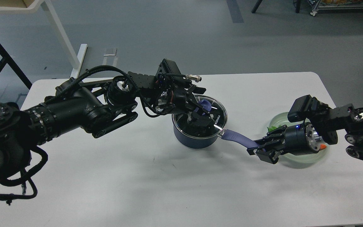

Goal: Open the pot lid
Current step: 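Grasp the purple knob of the glass lid with the left gripper, then lift the glass lid off the pan and carry it toward the robot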

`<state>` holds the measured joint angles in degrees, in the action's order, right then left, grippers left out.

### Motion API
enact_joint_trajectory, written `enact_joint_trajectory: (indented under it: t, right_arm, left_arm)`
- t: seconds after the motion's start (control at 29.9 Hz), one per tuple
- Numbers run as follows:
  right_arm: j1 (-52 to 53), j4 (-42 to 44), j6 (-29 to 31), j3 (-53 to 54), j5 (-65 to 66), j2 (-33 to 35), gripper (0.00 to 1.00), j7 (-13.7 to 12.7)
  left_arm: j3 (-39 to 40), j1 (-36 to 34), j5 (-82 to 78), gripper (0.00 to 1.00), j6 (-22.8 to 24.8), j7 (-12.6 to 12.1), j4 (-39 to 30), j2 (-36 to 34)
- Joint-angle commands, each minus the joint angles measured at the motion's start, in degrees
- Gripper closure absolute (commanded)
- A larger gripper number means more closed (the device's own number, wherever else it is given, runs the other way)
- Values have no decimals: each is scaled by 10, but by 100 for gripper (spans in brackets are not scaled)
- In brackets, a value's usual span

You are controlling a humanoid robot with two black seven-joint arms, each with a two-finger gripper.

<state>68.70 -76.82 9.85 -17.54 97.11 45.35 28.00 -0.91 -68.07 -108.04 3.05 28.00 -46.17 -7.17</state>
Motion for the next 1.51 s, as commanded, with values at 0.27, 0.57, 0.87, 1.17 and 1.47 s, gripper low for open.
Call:
enact_joint_trajectory:
  t: [0.27, 0.57, 0.87, 1.17, 1.47]
  right_arm:
    - [0, 0, -1, 0, 0, 1, 68, 0]
    - [-1, 0, -1, 0, -1, 1, 67, 0]
    - [-3, 0, -1, 0, -1, 2, 67, 0]
    - [-8, 0, -6, 0, -1, 3, 67, 0]
    - [-9, 0, -9, 0, -1, 3, 67, 0]
  left_arm:
    - [-3, 9, 7, 1, -1, 0, 38, 17]
    - [-8, 17, 8, 11, -1, 0, 40, 17]
    - [-7, 29, 8, 38, -2, 0, 46, 17]
    - [-5, 20, 8, 68, -8, 0, 39, 11]
    - [-5, -17, 20, 67, -25, 0, -57, -146]
